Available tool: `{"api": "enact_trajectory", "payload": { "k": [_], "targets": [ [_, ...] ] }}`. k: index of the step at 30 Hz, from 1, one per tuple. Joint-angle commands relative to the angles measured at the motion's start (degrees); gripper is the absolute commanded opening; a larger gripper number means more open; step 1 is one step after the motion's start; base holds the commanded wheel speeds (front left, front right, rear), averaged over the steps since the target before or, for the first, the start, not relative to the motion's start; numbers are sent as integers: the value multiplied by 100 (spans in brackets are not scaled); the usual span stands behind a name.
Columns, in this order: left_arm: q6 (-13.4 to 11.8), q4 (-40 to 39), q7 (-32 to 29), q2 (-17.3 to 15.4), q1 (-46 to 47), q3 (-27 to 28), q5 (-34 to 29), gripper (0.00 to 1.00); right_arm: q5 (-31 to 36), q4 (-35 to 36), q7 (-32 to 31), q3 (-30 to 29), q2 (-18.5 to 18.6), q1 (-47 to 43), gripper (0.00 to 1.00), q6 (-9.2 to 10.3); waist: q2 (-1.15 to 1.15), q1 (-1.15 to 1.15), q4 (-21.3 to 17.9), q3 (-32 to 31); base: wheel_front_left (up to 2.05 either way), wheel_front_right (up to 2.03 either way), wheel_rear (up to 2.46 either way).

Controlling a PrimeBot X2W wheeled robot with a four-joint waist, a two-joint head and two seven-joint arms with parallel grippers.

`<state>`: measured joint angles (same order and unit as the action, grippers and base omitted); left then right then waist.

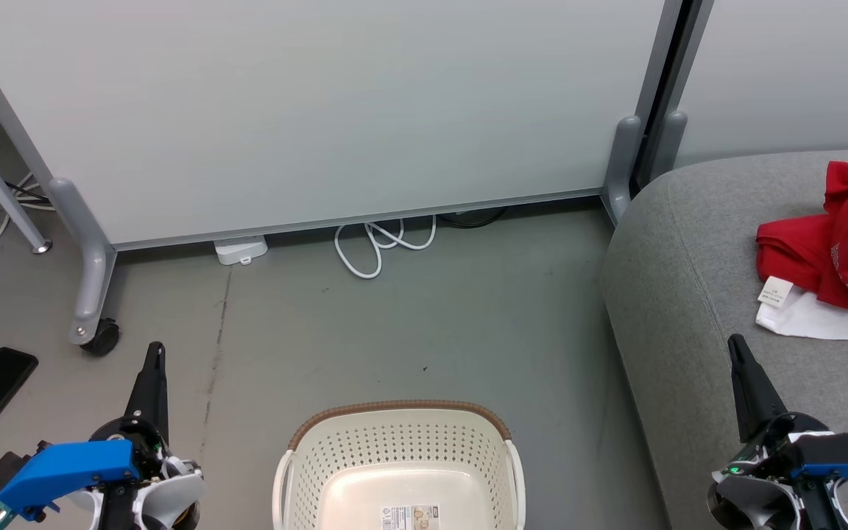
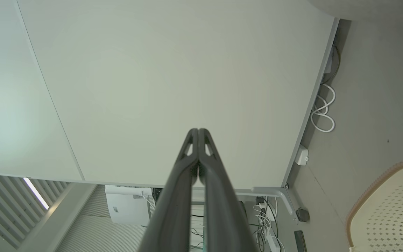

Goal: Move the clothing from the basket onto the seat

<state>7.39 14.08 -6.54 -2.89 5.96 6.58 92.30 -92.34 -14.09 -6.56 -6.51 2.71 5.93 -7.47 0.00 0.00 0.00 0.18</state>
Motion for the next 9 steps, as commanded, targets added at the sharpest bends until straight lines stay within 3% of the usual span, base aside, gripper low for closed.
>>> {"api": "enact_trajectory", "payload": {
  "k": [1, 9],
  "targets": [
    [18, -19, -20, 5, 58, 10, 18, 0, -16, 19, -11, -7, 32, 55, 0, -4, 0, 0, 0, 0, 0, 0, 0],
    [18, -19, -20, 5, 58, 9, 19, 0, -16, 19, -11, -6, 32, 55, 0, -4, 0, 0, 0, 0, 0, 0, 0]
  ]
}}
